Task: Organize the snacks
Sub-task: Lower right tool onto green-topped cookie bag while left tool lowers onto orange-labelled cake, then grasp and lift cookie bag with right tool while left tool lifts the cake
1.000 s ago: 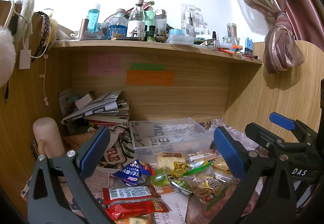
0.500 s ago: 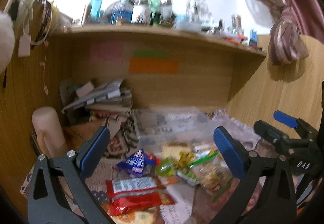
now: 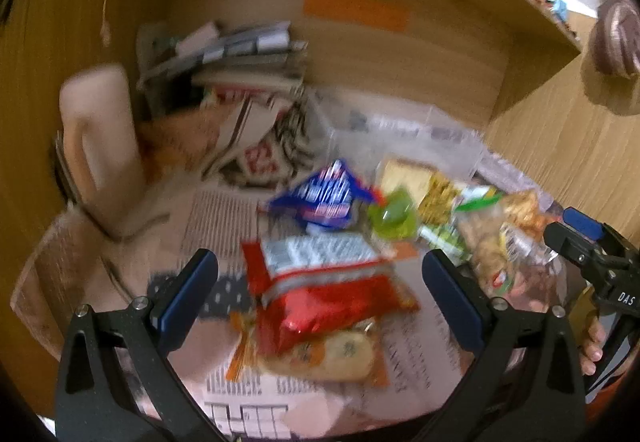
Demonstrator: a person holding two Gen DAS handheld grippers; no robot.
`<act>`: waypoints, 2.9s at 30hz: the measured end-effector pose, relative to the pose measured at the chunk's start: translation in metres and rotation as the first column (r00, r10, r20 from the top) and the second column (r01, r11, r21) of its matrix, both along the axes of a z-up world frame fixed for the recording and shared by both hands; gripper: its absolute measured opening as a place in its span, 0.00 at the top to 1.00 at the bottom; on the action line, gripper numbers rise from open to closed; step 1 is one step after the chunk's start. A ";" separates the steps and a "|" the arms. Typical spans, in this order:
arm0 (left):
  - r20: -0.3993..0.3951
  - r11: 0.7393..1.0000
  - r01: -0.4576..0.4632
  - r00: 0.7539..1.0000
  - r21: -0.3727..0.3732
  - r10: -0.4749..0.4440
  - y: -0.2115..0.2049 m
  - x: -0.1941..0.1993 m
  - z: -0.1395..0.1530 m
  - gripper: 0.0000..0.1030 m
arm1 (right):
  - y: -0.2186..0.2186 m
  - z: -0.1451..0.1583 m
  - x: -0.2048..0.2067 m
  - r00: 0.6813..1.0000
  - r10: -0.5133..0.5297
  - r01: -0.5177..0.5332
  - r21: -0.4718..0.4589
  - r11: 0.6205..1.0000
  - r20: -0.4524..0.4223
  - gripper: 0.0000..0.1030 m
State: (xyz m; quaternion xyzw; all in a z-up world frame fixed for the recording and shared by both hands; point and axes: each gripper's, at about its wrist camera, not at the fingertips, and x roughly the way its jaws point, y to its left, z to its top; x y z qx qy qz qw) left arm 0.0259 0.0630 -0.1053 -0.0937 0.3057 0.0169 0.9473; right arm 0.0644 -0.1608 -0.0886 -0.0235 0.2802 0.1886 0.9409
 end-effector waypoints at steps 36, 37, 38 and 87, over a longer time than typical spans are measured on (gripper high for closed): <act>-0.094 0.997 0.016 0.996 0.071 -0.009 0.002 -0.011 -0.058 0.23 | 0.037 -0.050 0.038 0.981 0.092 -0.101 -0.042 0.994 -0.170 0.40; -0.087 0.998 0.016 0.996 0.065 -0.011 0.004 -0.012 -0.054 0.23 | 0.037 -0.049 0.037 0.982 0.090 -0.099 -0.044 0.994 -0.167 0.41; -0.079 0.998 0.014 0.997 0.066 -0.009 0.003 -0.015 -0.052 0.23 | 0.037 -0.049 0.036 0.983 0.091 -0.100 -0.048 0.994 -0.162 0.42; 0.176 0.984 0.123 0.974 0.130 -0.145 -0.035 0.136 0.091 0.21 | 0.025 0.067 0.101 0.988 0.017 -0.010 -0.043 0.999 0.155 0.48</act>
